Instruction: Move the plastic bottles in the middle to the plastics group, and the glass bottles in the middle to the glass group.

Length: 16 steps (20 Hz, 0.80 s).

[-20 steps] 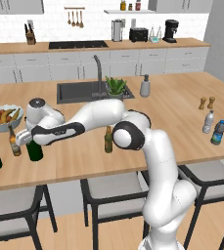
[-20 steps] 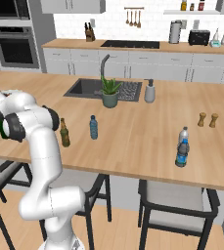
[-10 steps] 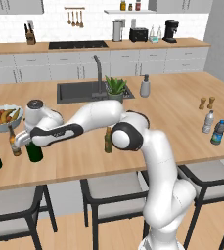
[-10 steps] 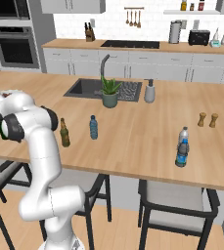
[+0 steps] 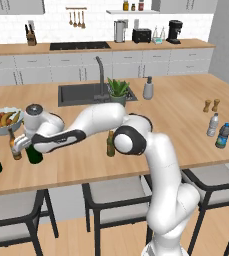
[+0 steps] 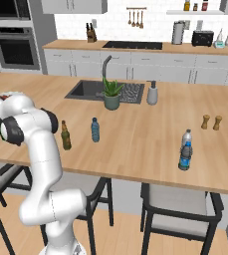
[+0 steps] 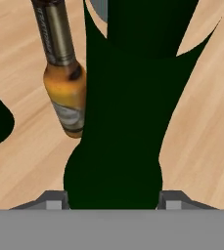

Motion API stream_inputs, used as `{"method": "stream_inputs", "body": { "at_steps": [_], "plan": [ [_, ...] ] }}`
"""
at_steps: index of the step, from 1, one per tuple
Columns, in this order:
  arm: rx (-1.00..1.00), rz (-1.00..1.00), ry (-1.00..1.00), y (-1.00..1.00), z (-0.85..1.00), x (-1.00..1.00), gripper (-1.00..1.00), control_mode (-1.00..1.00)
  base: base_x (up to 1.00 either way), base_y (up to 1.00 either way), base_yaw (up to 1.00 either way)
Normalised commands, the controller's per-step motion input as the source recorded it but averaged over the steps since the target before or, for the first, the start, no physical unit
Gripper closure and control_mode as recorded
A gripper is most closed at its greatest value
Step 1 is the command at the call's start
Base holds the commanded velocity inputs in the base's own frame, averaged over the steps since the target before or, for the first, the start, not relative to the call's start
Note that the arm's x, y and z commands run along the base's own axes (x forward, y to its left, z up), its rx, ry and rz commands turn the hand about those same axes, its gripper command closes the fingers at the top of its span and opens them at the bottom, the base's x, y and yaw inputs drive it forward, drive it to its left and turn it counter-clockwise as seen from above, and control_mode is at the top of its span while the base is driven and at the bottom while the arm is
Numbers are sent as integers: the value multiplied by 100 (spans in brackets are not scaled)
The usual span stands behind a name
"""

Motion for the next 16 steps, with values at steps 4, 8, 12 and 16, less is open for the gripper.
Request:
{"method": "stream_inputs", "body": {
  "at_steps": [4,8,12,16],
  "plan": [
    [0,0,0,0,0,0,100,-100,0,0,0],
    [0,0,0,0,0,0,-100,-100,0,0,0],
    [0,0,0,0,0,1,-100,-100,0,0,0],
    [0,0,0,-1,0,0,-100,-100,0,0,0]
  ]
}}
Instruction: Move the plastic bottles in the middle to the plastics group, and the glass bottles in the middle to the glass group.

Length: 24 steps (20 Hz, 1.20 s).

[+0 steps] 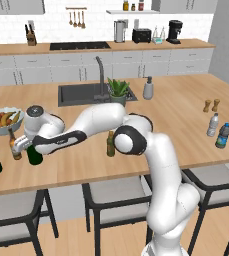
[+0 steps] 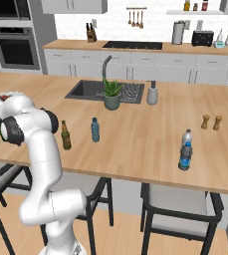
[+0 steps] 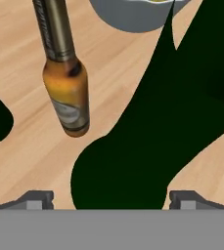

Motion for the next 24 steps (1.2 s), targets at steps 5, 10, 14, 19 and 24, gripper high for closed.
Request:
{"method": "stream_inputs", "body": {
  "at_steps": [5,10,14,19,24],
  "plan": [
    [0,0,0,-1,0,0,-100,-100,0,0,0],
    [2,-2,-1,-30,22,-21,-100,-100,0,0,0],
    [6,-6,0,-54,43,-39,-100,-100,0,0,0],
    [5,-4,1,-76,45,-46,-100,-100,0,0,0],
    [1,-7,2,-82,15,-69,-100,-100,0,0,0]
  ]
}}
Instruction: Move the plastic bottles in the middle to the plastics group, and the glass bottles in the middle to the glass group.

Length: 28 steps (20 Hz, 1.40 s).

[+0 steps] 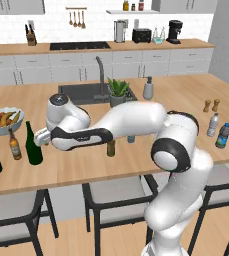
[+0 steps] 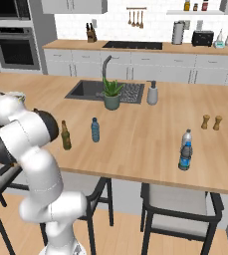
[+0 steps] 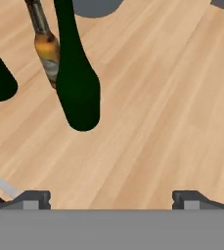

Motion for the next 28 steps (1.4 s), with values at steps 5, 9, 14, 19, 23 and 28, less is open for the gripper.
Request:
{"method": "stream_inputs", "body": {
  "at_steps": [5,9,14,19,23,28],
  "plan": [
    [0,-12,2,-76,0,-71,-100,-100,0,0,0],
    [0,-11,3,-70,7,-56,-100,-100,0,0,0],
    [0,-11,6,-77,42,-37,-100,-100,0,0,0],
    [0,-21,2,-78,64,0,-100,-100,0,0,0],
    [0,-27,1,-100,15,-4,-100,-100,0,0,0],
    [0,-18,0,-68,-5,0,-100,-100,0,0,0]
  ]
}}
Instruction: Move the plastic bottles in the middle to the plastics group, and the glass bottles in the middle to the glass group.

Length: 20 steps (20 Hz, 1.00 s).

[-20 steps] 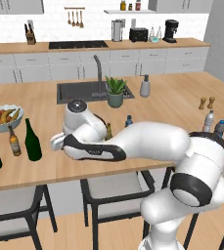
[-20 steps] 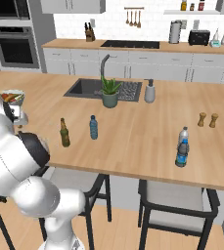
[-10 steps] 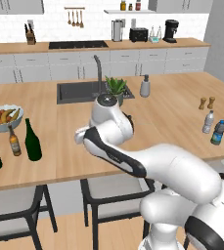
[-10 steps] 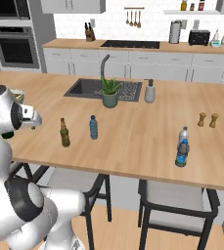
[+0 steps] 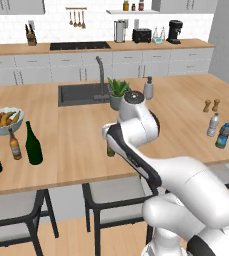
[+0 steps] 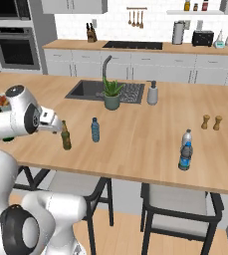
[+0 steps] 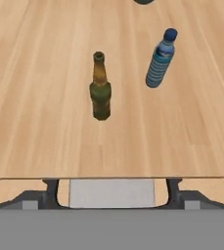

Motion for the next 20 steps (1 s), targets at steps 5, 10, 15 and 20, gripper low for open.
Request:
{"method": "stream_inputs", "body": {
  "at_steps": [5,10,15,20],
  "plan": [
    [0,0,0,-13,-10,11,-100,-100,0,0,0],
    [0,2,-1,9,-16,32,-100,-100,0,0,0],
    [5,10,0,0,-1,50,-100,-100,0,0,0],
    [0,9,0,0,0,33,-100,-100,0,0,0]
  ]
}}
